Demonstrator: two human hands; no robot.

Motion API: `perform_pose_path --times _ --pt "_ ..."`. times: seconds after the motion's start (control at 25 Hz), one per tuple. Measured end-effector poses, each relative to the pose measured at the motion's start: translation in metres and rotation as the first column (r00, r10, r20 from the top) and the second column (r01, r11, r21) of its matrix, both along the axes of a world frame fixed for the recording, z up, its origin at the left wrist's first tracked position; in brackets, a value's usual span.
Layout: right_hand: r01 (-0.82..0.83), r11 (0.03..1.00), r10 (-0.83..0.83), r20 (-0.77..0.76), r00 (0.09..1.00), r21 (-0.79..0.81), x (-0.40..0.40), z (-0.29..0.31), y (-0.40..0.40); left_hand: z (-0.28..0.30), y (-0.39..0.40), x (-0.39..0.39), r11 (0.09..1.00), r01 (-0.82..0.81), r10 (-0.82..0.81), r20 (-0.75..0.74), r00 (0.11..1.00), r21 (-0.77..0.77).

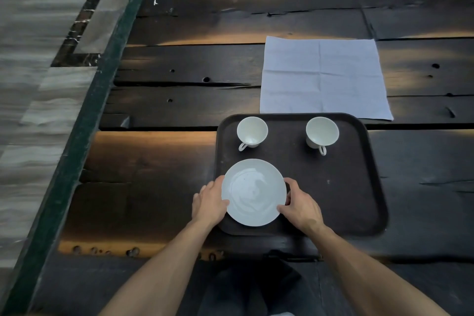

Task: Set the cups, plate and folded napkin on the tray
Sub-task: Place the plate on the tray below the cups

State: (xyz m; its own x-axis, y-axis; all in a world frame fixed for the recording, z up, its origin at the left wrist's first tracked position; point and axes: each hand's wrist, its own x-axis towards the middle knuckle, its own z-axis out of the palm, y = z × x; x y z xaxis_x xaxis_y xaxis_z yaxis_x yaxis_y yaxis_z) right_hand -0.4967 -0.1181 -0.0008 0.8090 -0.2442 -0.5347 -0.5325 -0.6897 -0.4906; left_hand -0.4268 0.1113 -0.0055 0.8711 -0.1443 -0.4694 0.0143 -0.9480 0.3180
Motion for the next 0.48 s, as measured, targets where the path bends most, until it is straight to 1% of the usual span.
perform_pose_path --times 0.24,0.48 --pt "-0.008 1.0 0.007 -0.018 1.0 -0.029 0.002 0.002 0.003 0.007 -0.008 0.003 0.987 0.08 -0.083 0.019 0.996 0.139" --pt "-0.025 0.997 0.021 -0.05 0.999 -0.079 0.004 0.003 0.005 0.015 -0.01 0.006 0.981 0.107 -0.111 0.018 0.994 0.165"
